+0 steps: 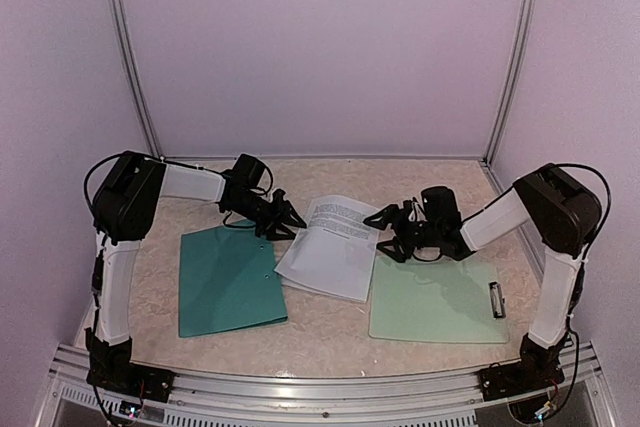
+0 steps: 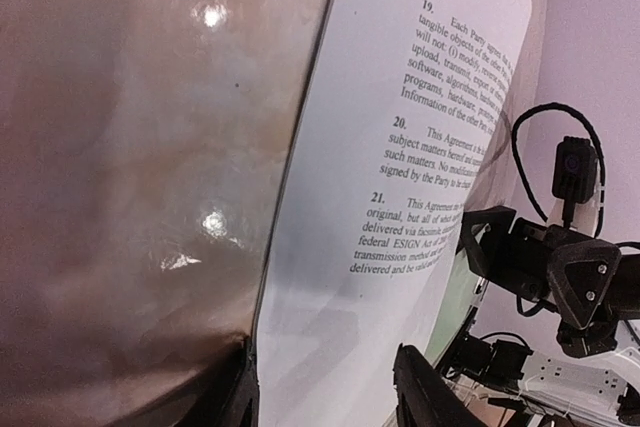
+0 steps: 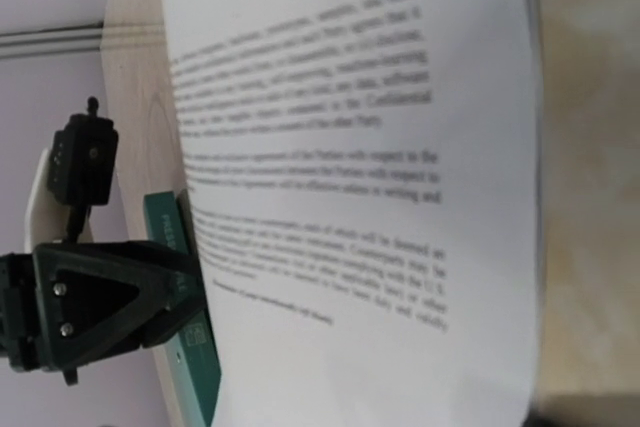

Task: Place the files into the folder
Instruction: Pick up the file from the center of the board.

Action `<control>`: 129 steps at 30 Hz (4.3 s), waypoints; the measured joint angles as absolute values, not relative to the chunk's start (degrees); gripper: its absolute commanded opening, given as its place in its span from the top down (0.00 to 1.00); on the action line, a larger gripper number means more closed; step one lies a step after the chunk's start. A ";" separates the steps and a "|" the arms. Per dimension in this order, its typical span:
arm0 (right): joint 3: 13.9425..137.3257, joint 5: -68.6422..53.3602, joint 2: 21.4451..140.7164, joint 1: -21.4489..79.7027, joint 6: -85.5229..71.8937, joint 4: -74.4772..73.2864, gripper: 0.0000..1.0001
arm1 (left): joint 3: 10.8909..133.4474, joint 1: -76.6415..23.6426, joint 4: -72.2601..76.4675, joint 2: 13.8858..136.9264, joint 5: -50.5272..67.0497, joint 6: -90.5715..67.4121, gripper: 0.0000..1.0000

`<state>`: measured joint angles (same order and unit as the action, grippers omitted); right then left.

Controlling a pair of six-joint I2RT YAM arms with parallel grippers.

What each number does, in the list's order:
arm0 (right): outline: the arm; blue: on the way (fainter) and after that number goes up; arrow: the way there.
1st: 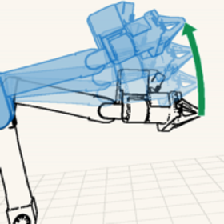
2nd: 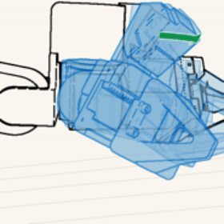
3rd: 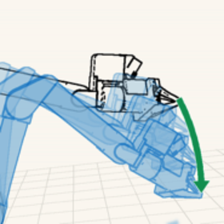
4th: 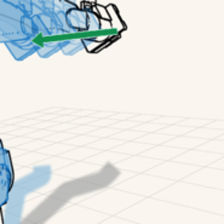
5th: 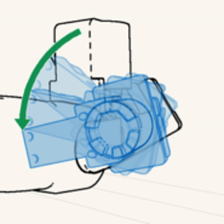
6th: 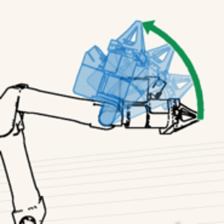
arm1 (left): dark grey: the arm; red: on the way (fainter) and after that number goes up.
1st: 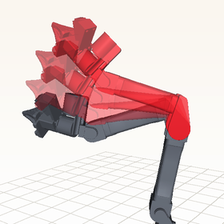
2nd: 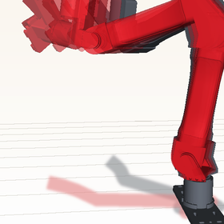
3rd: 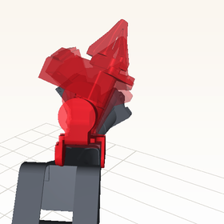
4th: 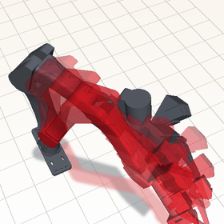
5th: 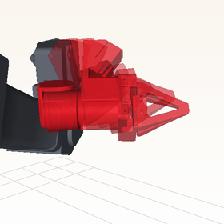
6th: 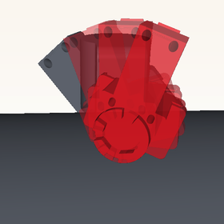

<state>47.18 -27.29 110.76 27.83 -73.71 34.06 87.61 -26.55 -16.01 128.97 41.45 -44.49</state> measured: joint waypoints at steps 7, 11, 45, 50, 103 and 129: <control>46.83 -26.85 110.61 27.57 -76.16 34.61 0.15 | 87.37 -26.85 -15.77 128.75 40.84 -44.58 0.56; 46.83 -27.14 111.59 27.57 -77.73 36.69 0.16 | 87.18 -27.40 -15.33 128.75 41.17 -44.99 0.56; 48.49 -23.20 109.23 27.59 -73.91 31.97 0.16 | 81.12 -28.27 -8.73 126.69 44.14 -49.39 0.55; 52.12 -18.06 102.56 27.59 -66.15 20.71 0.15 | 81.82 -28.42 -10.61 126.45 42.96 -48.40 0.55; 45.23 -26.02 110.41 28.34 -74.98 35.90 0.31 | 90.45 -29.08 -14.74 130.15 37.28 -44.91 0.49; 56.51 -28.75 102.61 25.10 -48.80 11.60 1.00 | 75.40 -26.33 -11.90 115.70 36.84 -41.91 0.33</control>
